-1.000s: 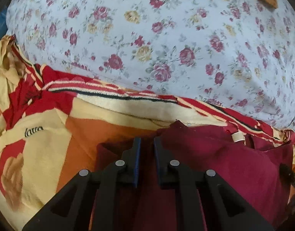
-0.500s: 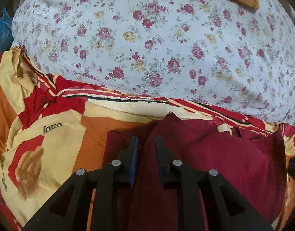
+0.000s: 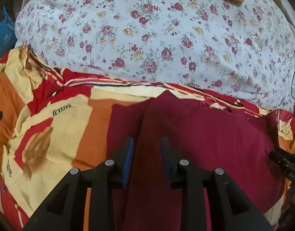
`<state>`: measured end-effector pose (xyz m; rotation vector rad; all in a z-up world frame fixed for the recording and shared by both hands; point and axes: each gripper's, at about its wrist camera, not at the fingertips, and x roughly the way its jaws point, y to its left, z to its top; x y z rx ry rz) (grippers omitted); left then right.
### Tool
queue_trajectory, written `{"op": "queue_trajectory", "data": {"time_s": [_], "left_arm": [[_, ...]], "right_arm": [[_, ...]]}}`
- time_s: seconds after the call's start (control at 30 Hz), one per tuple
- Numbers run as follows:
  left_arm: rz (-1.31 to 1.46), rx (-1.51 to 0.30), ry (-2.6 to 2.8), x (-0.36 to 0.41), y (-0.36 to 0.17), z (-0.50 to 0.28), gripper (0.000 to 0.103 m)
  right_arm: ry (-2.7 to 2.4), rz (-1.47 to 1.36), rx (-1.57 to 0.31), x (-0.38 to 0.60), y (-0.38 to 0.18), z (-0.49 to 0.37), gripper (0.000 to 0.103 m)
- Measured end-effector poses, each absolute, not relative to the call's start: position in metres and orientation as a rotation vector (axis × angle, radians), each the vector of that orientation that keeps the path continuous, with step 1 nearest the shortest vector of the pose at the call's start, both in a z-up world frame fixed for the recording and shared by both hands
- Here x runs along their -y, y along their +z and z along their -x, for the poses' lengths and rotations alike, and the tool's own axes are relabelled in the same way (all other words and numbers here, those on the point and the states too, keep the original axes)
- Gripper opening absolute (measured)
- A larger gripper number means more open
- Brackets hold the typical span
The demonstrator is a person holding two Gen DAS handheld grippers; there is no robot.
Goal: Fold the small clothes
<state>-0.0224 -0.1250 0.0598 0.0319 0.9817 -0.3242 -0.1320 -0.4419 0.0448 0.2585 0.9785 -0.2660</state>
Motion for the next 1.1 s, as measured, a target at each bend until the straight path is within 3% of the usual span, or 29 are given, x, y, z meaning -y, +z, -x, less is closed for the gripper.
{"op": "queue_trajectory", "data": {"time_s": [0.23,0.5,0.67,0.93,1.1], "left_arm": [[-0.022,-0.989,-0.324,0.116,0.056,0.043,0.019],[-0.011,-0.989,-0.319,0.106,0.042,0.064,0.021],[-0.031,-0.961,-0.325,0.107,0.038,0.070,0.024],[-0.026,-0.920,-0.345,0.108,0.032,0.073,0.031],[-0.031,-0.874,-0.350,0.107,0.030,0.079,0.032]], "right_arm": [[-0.223,-0.248,-0.944,0.423,0.063,0.168,0.067],[-0.203,-0.233,-0.965,0.408,0.036,0.183,0.069],[-0.168,-0.218,-0.986,0.400,0.030,0.175,0.090],[-0.139,-0.234,-0.992,0.396,0.026,0.170,0.103],[-0.140,-0.172,-0.987,0.389,0.024,0.171,0.103]]}}
